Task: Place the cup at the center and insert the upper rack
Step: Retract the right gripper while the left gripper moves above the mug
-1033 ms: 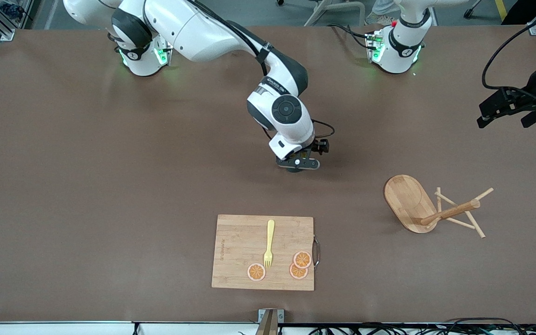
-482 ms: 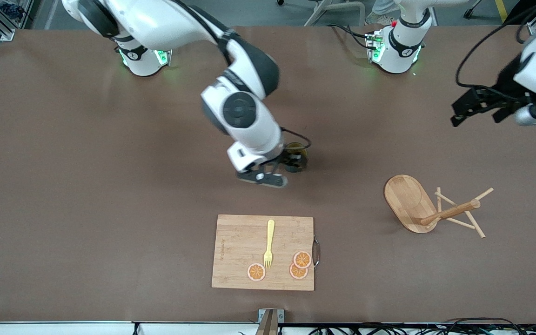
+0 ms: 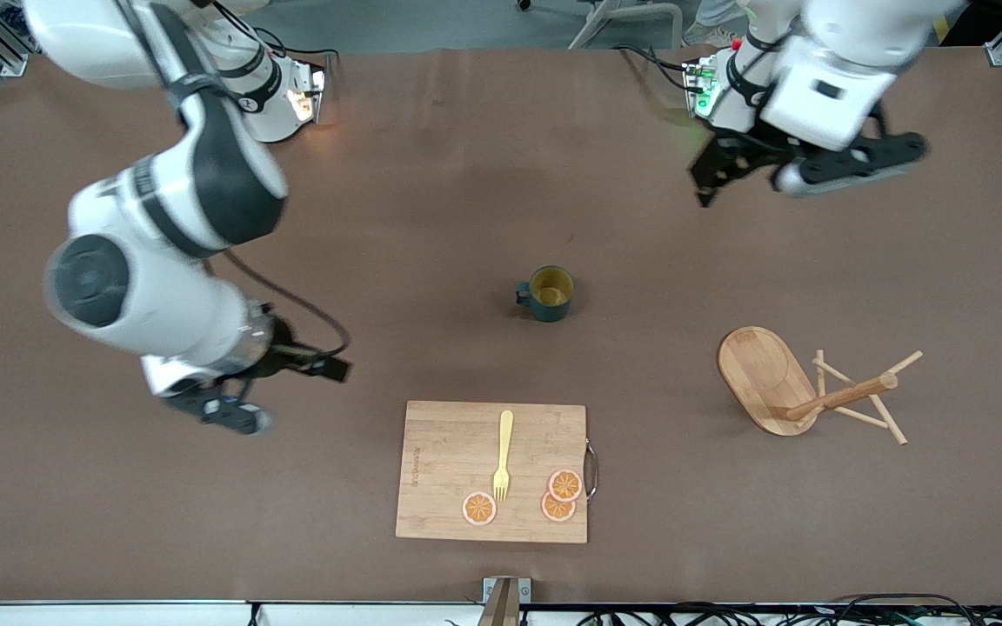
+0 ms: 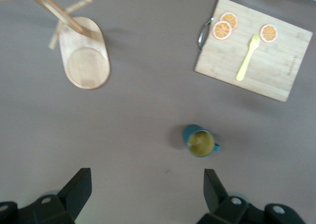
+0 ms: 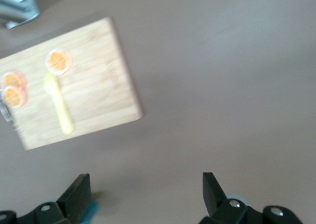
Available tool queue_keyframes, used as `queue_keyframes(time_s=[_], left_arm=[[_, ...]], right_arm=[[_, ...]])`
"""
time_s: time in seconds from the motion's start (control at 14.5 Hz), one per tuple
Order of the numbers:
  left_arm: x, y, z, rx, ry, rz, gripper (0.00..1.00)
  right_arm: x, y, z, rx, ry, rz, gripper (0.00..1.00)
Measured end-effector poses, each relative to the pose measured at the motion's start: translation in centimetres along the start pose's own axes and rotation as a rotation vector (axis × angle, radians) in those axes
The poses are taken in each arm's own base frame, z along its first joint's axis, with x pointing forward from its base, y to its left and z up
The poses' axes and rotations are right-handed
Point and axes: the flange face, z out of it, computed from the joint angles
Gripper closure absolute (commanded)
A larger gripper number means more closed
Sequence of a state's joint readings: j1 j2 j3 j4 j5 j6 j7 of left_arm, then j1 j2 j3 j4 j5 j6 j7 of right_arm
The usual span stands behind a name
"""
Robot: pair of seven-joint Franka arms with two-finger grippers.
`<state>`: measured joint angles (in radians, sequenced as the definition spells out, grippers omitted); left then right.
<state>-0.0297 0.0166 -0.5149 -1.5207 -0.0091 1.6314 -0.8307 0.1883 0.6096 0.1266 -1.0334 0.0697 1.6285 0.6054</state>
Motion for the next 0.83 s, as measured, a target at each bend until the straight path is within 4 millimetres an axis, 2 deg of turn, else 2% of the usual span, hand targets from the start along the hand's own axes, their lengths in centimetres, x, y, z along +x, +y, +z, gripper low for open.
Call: queue_keyframes(time_s=[0.21,0.48,0.62,0.83], left_arm=[[-6.0,7.2,3.2,0.026,0.048,-0.045,0.00],[-14.1,15.1,10.0,0.074,0.147,-0.120,0.00],[-17.7,17.7,13.6,0.101,0.210,-0.148,0.00],[-21.9,19.9,18.6,0.138,0.314,-0.173,0.00]], right_arm=[[2.9,7.2,-4.1,0.001,0.029,0.048,0.00],[4.6,16.7,-8.5,-0.010,0.018,0.053,0.00],[5.2,20.4,-10.1,-0.007,0.031,-0.003,0.00],[5.2,24.8,-11.9,-0.040,0.040,-0.081,0.00]])
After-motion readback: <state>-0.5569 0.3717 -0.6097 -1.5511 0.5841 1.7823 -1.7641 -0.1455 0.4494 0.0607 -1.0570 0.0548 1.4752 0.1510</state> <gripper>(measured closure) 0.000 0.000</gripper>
